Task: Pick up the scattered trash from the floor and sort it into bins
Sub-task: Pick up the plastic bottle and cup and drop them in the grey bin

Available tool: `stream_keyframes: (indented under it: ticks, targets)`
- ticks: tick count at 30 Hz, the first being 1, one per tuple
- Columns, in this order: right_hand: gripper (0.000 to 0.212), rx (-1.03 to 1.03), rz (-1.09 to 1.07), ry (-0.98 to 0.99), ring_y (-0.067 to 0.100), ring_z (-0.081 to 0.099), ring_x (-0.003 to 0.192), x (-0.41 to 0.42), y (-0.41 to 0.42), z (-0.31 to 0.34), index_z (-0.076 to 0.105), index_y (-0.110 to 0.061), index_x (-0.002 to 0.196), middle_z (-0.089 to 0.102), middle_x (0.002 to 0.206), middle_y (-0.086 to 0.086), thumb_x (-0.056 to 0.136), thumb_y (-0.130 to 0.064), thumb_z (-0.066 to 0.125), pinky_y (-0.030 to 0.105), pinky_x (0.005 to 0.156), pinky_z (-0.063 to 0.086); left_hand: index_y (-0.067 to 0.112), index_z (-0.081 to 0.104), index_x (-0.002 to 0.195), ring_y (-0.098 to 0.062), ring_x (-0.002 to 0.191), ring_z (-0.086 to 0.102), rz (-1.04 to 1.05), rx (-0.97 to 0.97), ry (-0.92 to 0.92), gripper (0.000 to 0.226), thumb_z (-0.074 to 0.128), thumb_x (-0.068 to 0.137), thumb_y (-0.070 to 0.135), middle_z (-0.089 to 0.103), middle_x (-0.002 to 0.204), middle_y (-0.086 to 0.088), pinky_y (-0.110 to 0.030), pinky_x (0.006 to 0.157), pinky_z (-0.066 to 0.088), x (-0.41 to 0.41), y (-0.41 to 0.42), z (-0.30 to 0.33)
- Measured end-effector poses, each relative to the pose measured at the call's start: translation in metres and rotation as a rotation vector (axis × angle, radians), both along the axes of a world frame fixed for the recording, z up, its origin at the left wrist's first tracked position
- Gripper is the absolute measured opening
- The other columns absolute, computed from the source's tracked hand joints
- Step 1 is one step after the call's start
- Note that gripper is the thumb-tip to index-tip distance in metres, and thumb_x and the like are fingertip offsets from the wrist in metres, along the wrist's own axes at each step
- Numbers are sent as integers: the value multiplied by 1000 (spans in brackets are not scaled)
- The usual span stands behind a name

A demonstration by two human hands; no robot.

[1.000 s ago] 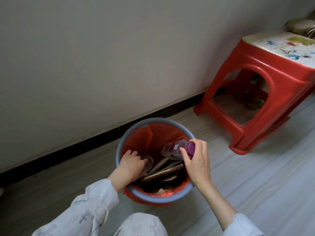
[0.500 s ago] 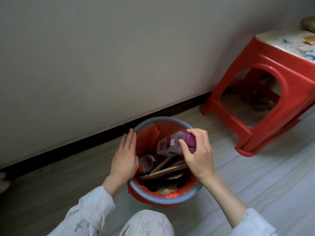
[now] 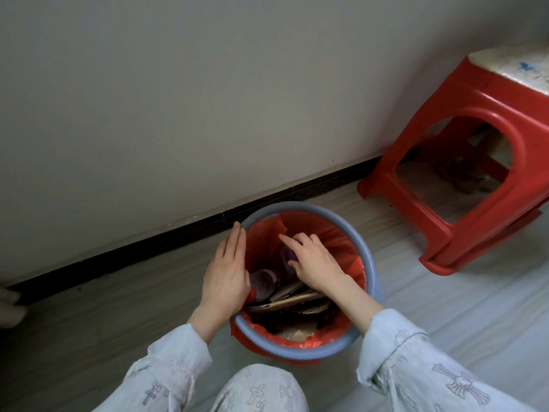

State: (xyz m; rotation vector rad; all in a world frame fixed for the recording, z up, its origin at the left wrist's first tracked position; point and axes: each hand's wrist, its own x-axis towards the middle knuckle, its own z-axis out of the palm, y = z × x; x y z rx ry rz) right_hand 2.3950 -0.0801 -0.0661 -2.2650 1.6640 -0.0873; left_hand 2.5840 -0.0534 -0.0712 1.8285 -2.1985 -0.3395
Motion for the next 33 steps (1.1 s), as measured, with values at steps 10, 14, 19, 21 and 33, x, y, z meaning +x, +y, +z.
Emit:
stream_keyframes:
  ticks: [10, 14, 19, 21, 33]
  targets:
    - [72, 315, -82, 59, 35, 33, 131, -18, 10, -25, 11, -28, 148, 21, 152, 9, 91, -23, 54, 41, 109, 31, 4, 18, 146, -37, 122, 43, 116, 3, 70, 79, 51, 75, -3, 31, 143, -21, -41, 94, 43, -3, 1, 0]
    - [46, 56, -185, -57, 31, 52, 115, -17, 19, -6, 41, -19, 135, 42, 133, 7, 91, -24, 52, 39, 91, 44, 5, 17, 146, -37, 119, 44, 122, -2, 92, 78, 49, 77, -3, 34, 139, -21, -40, 92, 43, -2, 1, -1]
    - [30, 42, -173, -49, 31, 56, 109, -14, 16, -3, 61, -20, 119, 55, 122, 4, 93, -18, 47, 37, 88, 45, 7, 16, 147, -35, 122, 42, 148, 5, 138, 74, 48, 81, 0, 33, 140, -19, -40, 95, 41, -3, 3, -1]
    - [32, 74, -152, 10, 33, 55, 112, -11, 14, -7, 58, -24, 122, 54, 127, 4, 94, -18, 44, 39, 89, 46, 8, 14, 147, -33, 123, 41, 153, 6, 139, 73, 47, 82, 1, 32, 141, -18, -39, 95, 41, -3, 4, -1]
    - [62, -4, 7, -58, 19, 44, 129, -23, 74, 23, 57, -24, 127, 45, 142, -1, 86, -57, 24, 33, 108, 30, 18, 28, 145, -36, 110, 46, 257, -8, 249, 66, 46, 83, 4, 45, 120, -21, -45, 87, 44, 0, 5, 2]
